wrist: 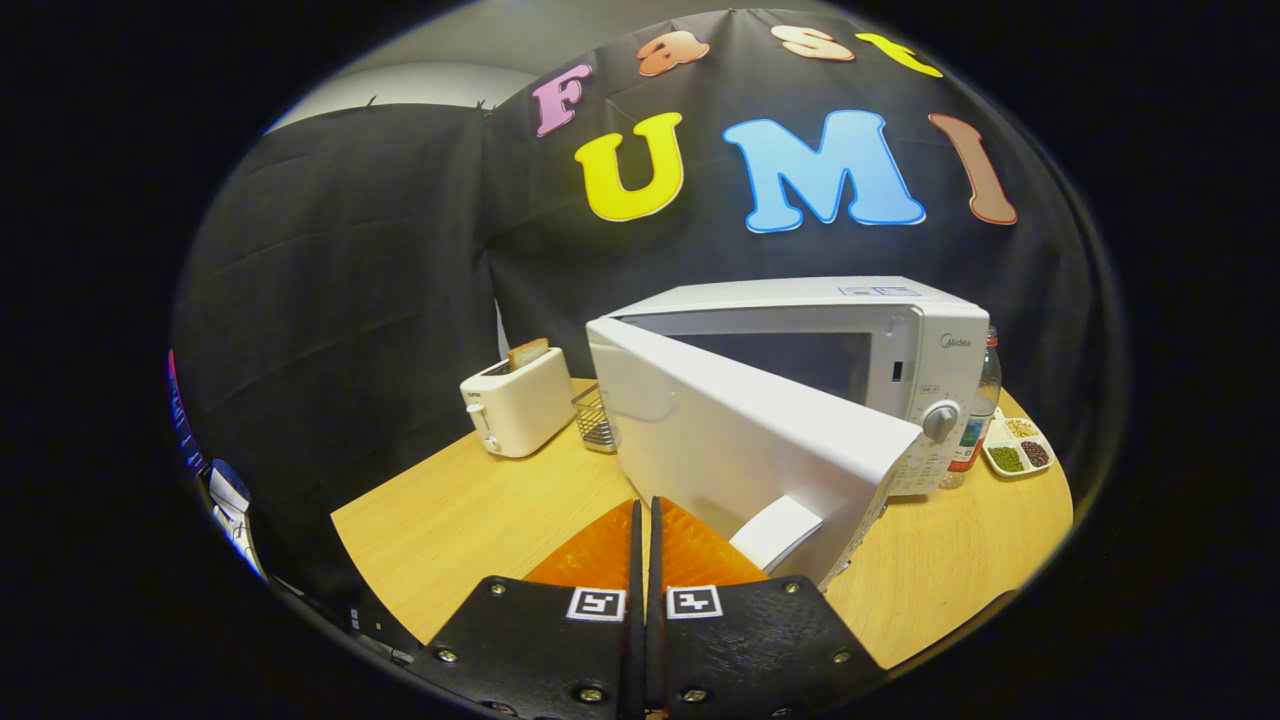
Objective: Open the microwave, put the food inside, and close the microwave door.
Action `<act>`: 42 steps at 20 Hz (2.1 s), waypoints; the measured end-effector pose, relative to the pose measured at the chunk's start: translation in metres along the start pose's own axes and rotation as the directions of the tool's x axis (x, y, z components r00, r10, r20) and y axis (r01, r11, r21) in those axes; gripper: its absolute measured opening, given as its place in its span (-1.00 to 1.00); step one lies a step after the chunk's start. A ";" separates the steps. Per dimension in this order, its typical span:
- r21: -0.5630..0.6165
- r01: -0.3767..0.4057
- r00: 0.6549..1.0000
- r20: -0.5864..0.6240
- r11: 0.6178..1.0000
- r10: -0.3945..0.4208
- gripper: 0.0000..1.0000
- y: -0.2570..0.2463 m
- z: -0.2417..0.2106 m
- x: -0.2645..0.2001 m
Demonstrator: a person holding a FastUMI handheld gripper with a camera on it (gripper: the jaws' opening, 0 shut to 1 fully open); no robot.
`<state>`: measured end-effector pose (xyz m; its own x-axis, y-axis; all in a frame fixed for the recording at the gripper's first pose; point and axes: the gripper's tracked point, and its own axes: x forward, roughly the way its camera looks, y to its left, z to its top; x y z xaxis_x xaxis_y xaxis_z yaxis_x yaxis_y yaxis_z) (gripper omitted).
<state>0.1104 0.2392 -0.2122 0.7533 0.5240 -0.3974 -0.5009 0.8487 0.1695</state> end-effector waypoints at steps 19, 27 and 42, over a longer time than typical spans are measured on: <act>0.050 0.214 0.976 0.037 0.975 -0.216 -0.98 -0.121 0.046 0.059; 0.079 0.291 0.955 0.031 0.953 -0.295 -0.98 -0.152 0.052 0.084; 0.011 0.358 0.931 0.076 0.934 -0.358 -0.96 -0.157 0.071 0.075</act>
<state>0.2754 0.1502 -0.2045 0.9128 0.1894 -0.3618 -0.1933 0.9808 0.0257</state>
